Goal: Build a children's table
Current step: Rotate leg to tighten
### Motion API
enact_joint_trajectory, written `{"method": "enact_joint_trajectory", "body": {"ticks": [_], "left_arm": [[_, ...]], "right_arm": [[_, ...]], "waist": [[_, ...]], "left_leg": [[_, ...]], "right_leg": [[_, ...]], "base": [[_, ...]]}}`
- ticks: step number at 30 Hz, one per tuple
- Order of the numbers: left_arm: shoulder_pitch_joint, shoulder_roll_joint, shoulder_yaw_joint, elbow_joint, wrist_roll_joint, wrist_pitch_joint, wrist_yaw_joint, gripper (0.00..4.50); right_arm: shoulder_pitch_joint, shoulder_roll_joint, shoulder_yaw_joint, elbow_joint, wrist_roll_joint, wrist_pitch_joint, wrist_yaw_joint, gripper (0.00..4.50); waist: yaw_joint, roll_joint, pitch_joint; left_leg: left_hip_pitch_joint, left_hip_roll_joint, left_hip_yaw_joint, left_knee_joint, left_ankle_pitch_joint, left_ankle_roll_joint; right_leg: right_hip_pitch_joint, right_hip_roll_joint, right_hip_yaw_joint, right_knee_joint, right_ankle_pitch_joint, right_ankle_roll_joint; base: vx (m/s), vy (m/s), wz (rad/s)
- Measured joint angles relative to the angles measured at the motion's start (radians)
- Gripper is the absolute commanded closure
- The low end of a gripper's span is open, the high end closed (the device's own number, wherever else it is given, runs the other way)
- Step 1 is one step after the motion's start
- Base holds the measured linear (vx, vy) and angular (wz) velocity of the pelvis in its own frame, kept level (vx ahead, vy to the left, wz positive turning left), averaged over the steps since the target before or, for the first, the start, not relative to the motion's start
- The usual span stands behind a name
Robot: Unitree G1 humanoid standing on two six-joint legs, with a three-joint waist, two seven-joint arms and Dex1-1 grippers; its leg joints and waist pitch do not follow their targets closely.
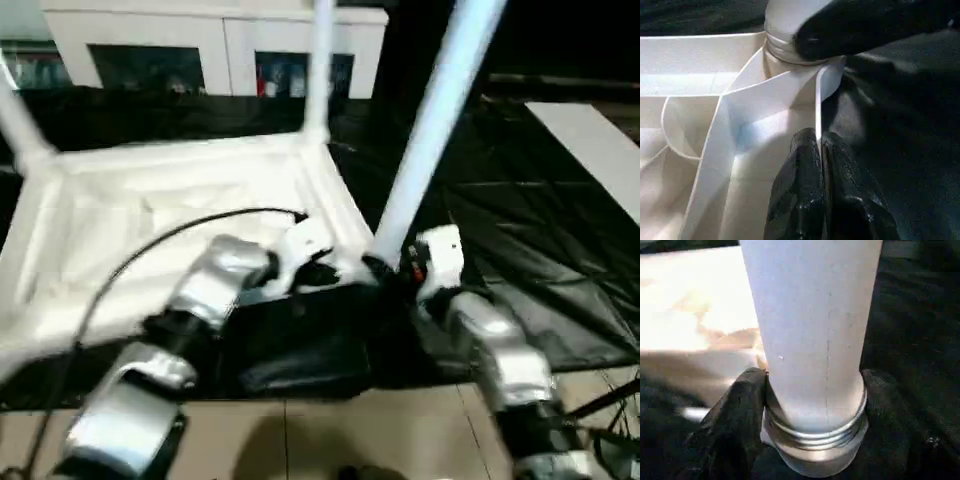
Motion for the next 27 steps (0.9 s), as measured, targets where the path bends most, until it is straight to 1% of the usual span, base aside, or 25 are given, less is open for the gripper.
{"method": "enact_joint_trajectory", "body": {"ticks": [1,3,7,10,13,14,15,17,20,22,23,24,26,27], "left_arm": [[-0.016,-0.023,0.009,0.027,0.000,0.013,0.042,4.50],[-0.035,-0.053,0.015,0.059,0.004,0.032,0.099,4.50],[-0.047,-0.084,0.021,0.081,0.009,0.038,0.141,4.50],[-0.056,-0.091,0.025,0.097,0.009,0.039,0.148,4.50],[-0.056,-0.089,0.026,0.098,0.009,0.033,0.147,4.50],[-0.056,-0.088,0.026,0.099,0.009,0.032,0.147,4.50],[-0.055,-0.080,0.025,0.099,0.011,0.025,0.143,4.50],[-0.052,-0.072,0.020,0.095,0.013,0.009,0.123,4.50],[-0.034,-0.058,0.013,0.066,0.013,-0.005,0.087,4.50],[-0.031,-0.050,0.006,0.059,0.013,-0.017,0.065,4.50],[-0.028,-0.042,0.003,0.053,0.012,-0.025,0.045,4.50],[-0.020,-0.031,-0.005,0.039,0.009,-0.036,0.019,4.50],[-0.012,-0.017,-0.018,0.026,0.008,-0.055,-0.024,4.50],[-0.005,0.001,-0.027,0.018,0.003,-0.073,-0.062,4.50]], "right_arm": [[-0.025,0.041,-0.025,0.027,0.001,0.000,-0.071,1.89],[-0.059,0.078,-0.053,0.059,0.000,0.000,-0.170,1.90],[-0.100,0.148,-0.096,0.097,0.003,-0.013,-0.295,1.91],[-0.111,0.163,-0.095,0.105,-0.005,-0.020,-0.340,1.91],[-0.111,0.167,-0.088,0.107,-0.032,-0.027,-0.350,1.91],[-0.111,0.167,-0.088,0.107,-0.032,-0.027,-0.350,1.36],[-0.109,0.158,-0.087,0.106,-0.032,-0.030,-0.347,1.36],[-0.099,0.142,-0.082,0.100,-0.033,-0.027,-0.330,1.16],[-0.061,0.102,-0.054,0.051,-0.032,-0.013,-0.279,0.87],[-0.042,0.075,-0.044,0.024,-0.034,-0.007,-0.242,0.79],[-0.026,0.051,-0.031,0.005,-0.034,-0.004,-0.210,0.71],[-0.003,0.015,-0.014,-0.025,-0.034,0.000,-0.160,0.55],[0.030,-0.045,0.010,-0.069,-0.033,0.006,-0.072,0.40],[0.058,-0.123,0.041,-0.112,-0.028,0.008,0.019,0.35]], "waist": [[0.000,-0.001,0.000],[0.003,-0.002,-0.001],[0.003,-0.005,-0.003],[0.004,-0.005,-0.003],[0.004,-0.005,-0.003],[0.004,-0.005,-0.003],[0.004,-0.004,-0.003],[0.004,-0.004,-0.003],[0.006,-0.001,-0.002],[0.008,0.000,-0.001],[0.009,0.001,-0.001],[0.014,0.003,0.000],[0.022,0.004,0.001],[0.029,0.006,0.001]], "left_leg": [[0.000,0.000,0.000,0.000,0.000,0.000],[-0.001,0.000,0.000,0.000,0.000,0.000],[-0.001,0.000,-0.001,-0.001,0.000,-0.001],[-0.001,-0.001,-0.001,-0.001,0.000,-0.001],[-0.001,-0.001,-0.001,-0.001,0.000,-0.001],[-0.001,-0.001,-0.001,-0.001,0.000,-0.001],[-0.001,-0.001,-0.001,-0.001,0.000,-0.001],[-0.001,-0.001,-0.001,-0.002,0.000,-0.001],[-0.001,-0.001,-0.001,-0.004,0.000,-0.001],[-0.001,0.000,-0.001,-0.005,0.000,-0.001],[-0.001,0.000,-0.001,-0.006,0.000,-0.001],[-0.002,0.000,-0.001,-0.006,0.000,-0.001],[-0.003,0.000,-0.001,-0.006,0.000,0.000],[-0.003,0.000,0.000,-0.005,0.000,0.000]], "right_leg": [[0.000,0.000,0.000,0.000,0.000,0.000],[0.000,0.000,0.000,-0.001,-0.001,0.001],[0.000,0.000,0.000,0.000,0.002,0.000],[0.000,0.000,0.000,0.000,0.002,0.000],[0.000,0.000,0.000,0.000,0.002,0.000],[0.000,0.000,0.000,0.000,0.002,0.000],[0.000,0.000,0.000,0.000,0.002,0.000],[-0.001,0.000,0.000,-0.001,0.002,0.001],[-0.001,0.000,0.000,-0.001,0.002,0.002],[-0.001,0.000,-0.001,-0.001,0.001,0.002],[-0.002,0.000,-0.001,-0.001,0.001,0.002],[-0.002,0.000,-0.001,-0.001,0.001,0.002],[-0.002,0.000,-0.001,-0.002,0.001,0.003],[-0.002,0.000,-0.001,-0.003,0.001,0.002]], "base": [[0.000,0.000,0.00],[0.000,0.000,0.00],[0.000,0.000,0.00],[0.000,0.000,0.00],[0.000,0.000,0.00],[0.000,0.000,0.00],[0.000,0.000,0.00],[0.000,0.000,0.00],[0.000,0.000,0.00],[0.000,0.000,0.00],[0.000,0.000,0.00],[0.000,0.000,0.00],[0.000,0.000,0.00],[0.000,0.000,0.00]]}}
